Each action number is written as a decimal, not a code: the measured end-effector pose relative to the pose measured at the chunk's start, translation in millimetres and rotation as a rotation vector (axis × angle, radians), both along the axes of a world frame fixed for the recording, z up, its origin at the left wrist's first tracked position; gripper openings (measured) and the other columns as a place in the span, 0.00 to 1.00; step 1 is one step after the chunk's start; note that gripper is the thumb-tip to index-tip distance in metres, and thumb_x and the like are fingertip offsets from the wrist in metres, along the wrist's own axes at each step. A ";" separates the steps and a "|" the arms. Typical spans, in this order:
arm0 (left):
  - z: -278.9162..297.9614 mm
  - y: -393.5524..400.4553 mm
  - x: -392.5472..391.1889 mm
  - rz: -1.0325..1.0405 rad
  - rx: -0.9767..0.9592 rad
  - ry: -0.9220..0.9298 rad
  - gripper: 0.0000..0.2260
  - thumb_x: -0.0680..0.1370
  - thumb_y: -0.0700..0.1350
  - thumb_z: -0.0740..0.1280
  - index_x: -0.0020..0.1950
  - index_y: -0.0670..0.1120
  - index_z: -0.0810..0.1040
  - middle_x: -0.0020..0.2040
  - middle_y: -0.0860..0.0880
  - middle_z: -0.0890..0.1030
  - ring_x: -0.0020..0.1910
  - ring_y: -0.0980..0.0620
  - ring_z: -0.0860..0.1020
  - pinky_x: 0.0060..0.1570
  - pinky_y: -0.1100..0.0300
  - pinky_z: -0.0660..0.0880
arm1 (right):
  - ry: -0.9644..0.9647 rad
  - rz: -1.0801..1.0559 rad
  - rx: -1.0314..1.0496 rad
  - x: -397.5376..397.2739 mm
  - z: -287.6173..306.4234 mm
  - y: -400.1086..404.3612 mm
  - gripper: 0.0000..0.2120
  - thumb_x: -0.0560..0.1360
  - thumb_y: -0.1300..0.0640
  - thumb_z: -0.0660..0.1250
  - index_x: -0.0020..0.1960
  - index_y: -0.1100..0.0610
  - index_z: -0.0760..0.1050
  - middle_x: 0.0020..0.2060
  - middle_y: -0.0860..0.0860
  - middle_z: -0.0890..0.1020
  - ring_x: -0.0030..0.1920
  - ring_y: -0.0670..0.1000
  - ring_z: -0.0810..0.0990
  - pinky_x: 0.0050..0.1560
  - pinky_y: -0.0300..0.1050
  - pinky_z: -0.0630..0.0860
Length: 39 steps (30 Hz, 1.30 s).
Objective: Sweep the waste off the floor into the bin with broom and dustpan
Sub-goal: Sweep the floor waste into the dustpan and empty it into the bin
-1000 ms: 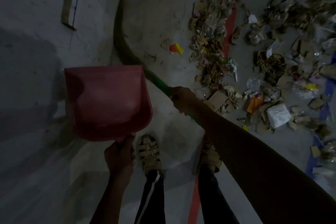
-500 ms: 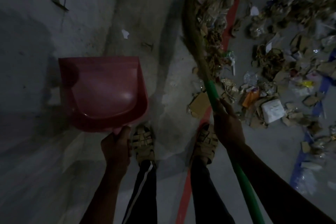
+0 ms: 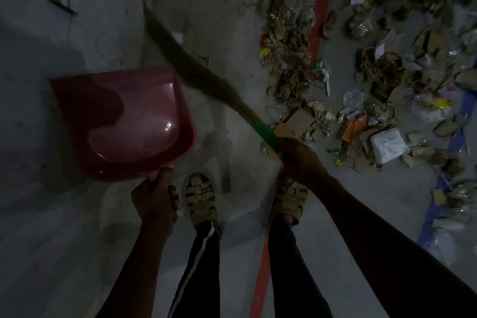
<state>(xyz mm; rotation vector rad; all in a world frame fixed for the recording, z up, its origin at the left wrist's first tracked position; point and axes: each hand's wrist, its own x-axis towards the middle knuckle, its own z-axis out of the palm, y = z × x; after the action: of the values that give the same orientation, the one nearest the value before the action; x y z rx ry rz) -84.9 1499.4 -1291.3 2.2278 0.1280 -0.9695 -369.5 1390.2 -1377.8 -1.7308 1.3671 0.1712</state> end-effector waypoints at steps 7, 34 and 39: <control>-6.9 -3.8 -12.4 -0.035 0.000 0.006 0.20 0.74 0.54 0.74 0.30 0.45 0.71 0.24 0.48 0.71 0.17 0.52 0.66 0.25 0.65 0.61 | 0.087 -0.256 -0.133 -70.5 -1.0 14.7 0.21 0.80 0.64 0.61 0.72 0.54 0.70 0.62 0.58 0.78 0.50 0.60 0.81 0.40 0.50 0.79; 7.9 -113.7 -127.0 -0.462 -0.065 0.013 0.17 0.78 0.52 0.72 0.38 0.45 0.70 0.29 0.45 0.67 0.17 0.57 0.64 0.20 0.71 0.59 | 0.342 -0.343 -0.196 -203.9 4.9 -33.8 0.30 0.77 0.63 0.60 0.78 0.54 0.60 0.69 0.58 0.68 0.49 0.67 0.79 0.38 0.55 0.76; 23.0 -143.1 -172.9 -0.617 -0.080 -0.010 0.17 0.77 0.52 0.73 0.38 0.42 0.72 0.29 0.42 0.69 0.17 0.55 0.65 0.20 0.70 0.60 | 0.398 -0.509 -0.194 -273.8 7.7 -44.9 0.24 0.76 0.63 0.63 0.72 0.56 0.66 0.63 0.59 0.72 0.50 0.66 0.78 0.38 0.52 0.73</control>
<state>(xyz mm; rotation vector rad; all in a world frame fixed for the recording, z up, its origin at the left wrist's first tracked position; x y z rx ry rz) -257.8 1356.3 -1268.3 2.2335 -0.6256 -1.2488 -643.3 1345.4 -1370.0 -1.4883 2.1339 0.1003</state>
